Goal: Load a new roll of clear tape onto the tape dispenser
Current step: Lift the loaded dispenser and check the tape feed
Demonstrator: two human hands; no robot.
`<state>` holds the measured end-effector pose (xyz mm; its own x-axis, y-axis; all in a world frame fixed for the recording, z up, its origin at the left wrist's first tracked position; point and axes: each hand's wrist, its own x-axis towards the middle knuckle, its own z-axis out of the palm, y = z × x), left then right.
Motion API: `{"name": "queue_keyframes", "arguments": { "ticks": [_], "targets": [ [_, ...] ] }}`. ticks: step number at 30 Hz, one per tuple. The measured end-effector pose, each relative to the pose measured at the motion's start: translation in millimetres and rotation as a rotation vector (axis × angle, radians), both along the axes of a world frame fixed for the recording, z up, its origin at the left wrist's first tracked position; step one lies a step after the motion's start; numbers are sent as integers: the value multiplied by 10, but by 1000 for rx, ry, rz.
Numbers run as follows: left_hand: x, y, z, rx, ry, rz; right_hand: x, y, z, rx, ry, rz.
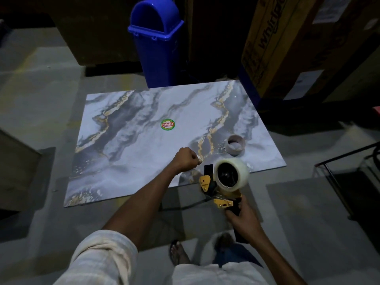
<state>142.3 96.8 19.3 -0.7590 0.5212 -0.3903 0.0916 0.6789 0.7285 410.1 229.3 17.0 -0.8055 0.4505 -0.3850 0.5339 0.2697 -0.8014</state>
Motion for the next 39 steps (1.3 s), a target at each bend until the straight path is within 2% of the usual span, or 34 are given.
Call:
{"name": "queue_keyframes", "arguments": {
  "ticks": [2,3,7,10,15,19,22,30,39],
  "targets": [
    [35,60,-9,-27,-4,-11,69,35,-35,-62,-36,-73],
    [35,83,0,-37,-1,-13,92,64,-44,-161,-40,-107],
    [15,163,63,-11,-46,34,172,217,22,-721,-119,-281],
    [48,271,53,-40,-65,4,278,321,-6,-801,-130,-310],
    [207,445,-143,-101,-15,-58,409,376,-39,-525,-70,-185],
    [217,444,-319,-100,26,-59,428,378,-133,-77,-47,-10],
    [201,433,-407,-82,79,-73,377,341,-195,74,-20,91],
    [185,491,-727,-112,168,-89,246,149,-453,230,-62,63],
    [92,519,-879,-142,347,-170,32,52,-595,186,-231,36]
  ]
}}
